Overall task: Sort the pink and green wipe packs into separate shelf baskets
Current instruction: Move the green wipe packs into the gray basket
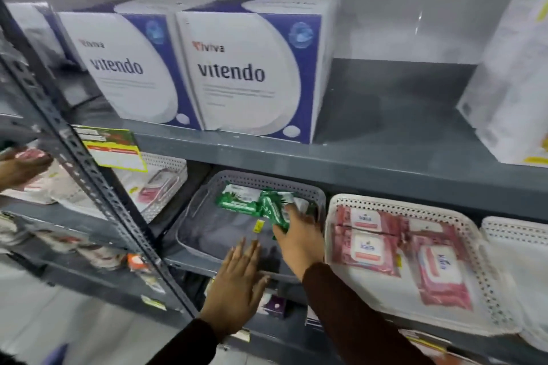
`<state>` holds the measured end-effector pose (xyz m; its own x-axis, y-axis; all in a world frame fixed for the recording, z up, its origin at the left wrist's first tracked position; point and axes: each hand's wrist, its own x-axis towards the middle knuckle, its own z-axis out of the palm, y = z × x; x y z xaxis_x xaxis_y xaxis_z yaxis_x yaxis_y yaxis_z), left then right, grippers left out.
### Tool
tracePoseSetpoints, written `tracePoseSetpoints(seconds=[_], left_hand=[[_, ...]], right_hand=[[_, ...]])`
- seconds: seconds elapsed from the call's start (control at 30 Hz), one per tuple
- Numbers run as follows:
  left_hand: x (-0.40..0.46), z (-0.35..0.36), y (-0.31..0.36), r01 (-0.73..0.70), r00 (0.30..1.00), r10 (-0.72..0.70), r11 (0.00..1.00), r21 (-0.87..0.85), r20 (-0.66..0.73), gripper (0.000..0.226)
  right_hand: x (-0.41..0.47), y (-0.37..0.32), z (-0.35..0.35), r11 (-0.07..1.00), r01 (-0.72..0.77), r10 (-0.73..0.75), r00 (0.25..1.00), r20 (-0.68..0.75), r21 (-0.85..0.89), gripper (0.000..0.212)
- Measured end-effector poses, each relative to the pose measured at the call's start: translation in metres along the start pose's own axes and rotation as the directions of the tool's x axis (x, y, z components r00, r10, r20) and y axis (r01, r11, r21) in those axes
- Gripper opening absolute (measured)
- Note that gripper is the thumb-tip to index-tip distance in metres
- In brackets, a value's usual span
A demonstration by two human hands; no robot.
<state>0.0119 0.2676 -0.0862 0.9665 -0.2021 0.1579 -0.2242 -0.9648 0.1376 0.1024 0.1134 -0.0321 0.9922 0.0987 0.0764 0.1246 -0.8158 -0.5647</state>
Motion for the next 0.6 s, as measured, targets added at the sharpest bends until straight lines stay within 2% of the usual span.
tracePoseSetpoints(seconds=[0.13, 0.2, 0.27, 0.33, 0.43, 0.5, 0.6], left_hand=[[-0.003, -0.002, -0.003, 0.005, 1.0, -0.005, 1.0, -0.011, 0.005, 0.065], [-0.002, -0.003, -0.003, 0.017, 1.0, -0.017, 0.999, -0.027, -0.002, 0.065], [-0.002, -0.004, 0.005, 0.022, 1.0, -0.022, 0.998, -0.056, -0.005, 0.065], [-0.001, -0.005, 0.018, 0.01, 1.0, -0.011, 0.996, -0.086, -0.01, 0.066], [0.008, -0.004, 0.051, -0.049, 0.998, 0.045, 0.99, -0.134, -0.035, 0.07], [0.017, 0.001, 0.08, -0.102, 0.995, 0.097, 0.978, -0.184, -0.035, 0.069], [0.037, 0.01, 0.139, -0.221, 0.975, 0.217, 0.951, -0.216, -0.04, 0.066]], right_hand=[[0.011, -0.006, 0.035, 0.976, 0.01, 0.034, 0.979, 0.201, -0.217, 0.034], [0.013, -0.004, 0.03, 0.988, 0.013, 0.031, 0.961, 0.276, -0.156, 0.033], [0.009, 0.001, 0.011, 0.999, -0.036, 0.037, 0.947, 0.319, -0.01, 0.037], [-0.001, 0.009, -0.014, 0.989, -0.06, 0.026, 0.97, 0.24, 0.136, 0.038], [-0.024, 0.041, -0.058, 0.946, -0.049, 0.055, 0.998, -0.01, 0.32, 0.023], [-0.037, 0.079, -0.088, 0.941, -0.058, 0.117, 0.98, -0.16, 0.333, 0.016], [-0.056, 0.154, -0.134, 0.931, -0.121, 0.249, 0.901, -0.355, 0.345, 0.016]])
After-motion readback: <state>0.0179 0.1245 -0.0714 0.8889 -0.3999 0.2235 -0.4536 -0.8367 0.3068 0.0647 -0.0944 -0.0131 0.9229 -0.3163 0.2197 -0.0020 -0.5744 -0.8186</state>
